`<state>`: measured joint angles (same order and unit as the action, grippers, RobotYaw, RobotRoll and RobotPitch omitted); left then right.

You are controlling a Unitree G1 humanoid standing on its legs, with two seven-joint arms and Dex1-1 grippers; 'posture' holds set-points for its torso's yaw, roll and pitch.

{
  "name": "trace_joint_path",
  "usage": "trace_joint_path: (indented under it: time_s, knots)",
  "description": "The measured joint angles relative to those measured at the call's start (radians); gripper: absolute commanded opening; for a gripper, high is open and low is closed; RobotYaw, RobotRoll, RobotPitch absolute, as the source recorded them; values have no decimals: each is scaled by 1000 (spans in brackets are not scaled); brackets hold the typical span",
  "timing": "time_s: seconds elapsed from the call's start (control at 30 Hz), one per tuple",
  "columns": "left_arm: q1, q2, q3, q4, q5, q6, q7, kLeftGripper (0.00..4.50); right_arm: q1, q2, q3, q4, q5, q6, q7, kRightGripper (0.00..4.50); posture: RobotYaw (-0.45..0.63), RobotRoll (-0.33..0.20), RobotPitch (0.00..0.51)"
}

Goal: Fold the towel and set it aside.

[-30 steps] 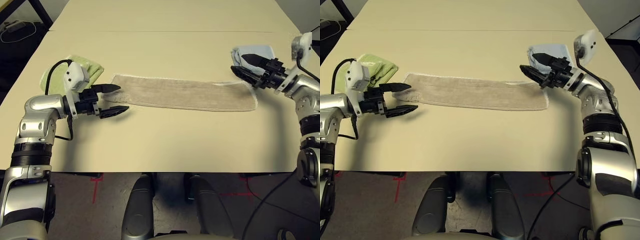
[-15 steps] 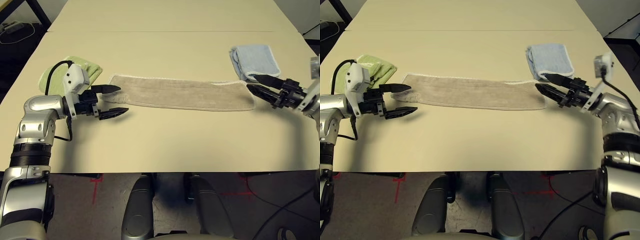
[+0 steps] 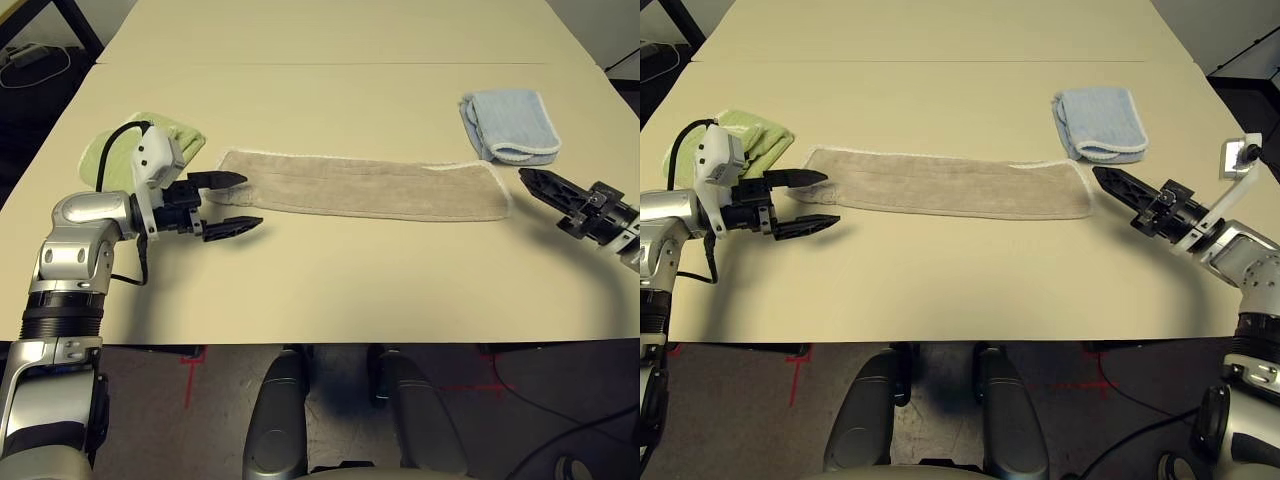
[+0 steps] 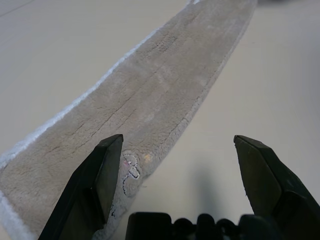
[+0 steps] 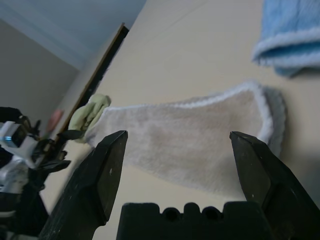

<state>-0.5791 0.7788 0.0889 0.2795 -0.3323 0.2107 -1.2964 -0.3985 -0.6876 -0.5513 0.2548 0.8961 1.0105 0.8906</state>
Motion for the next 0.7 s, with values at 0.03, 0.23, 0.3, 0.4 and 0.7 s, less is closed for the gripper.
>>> trace_joint_path:
  time_s: [0.03, 0.23, 0.3, 0.4, 0.7]
  knots:
    - [1, 0, 0, 0, 0, 0, 0, 4500, 16, -5, -7, -6, 11, 18, -3, 4471, 113, 0, 250]
    - [5, 0, 0, -2, 0, 3, 3, 4500, 53, -2, -21, -62, 58, 95, -87, 4471, 114, 0, 251]
    - [5, 0, 0, -2, 0, 5, 4, 4500, 53, 10, -29, -73, 75, 122, -134, 4471, 114, 0, 251]
    - [5, 0, 0, -3, 0, 7, 4, 4500, 52, 36, -38, -97, 106, 176, -207, 4471, 114, 0, 251]
    - [4, 0, 0, -11, 0, 18, 4, 4500, 36, 57, -50, -98, 117, 244, -366, 4471, 117, 0, 252]
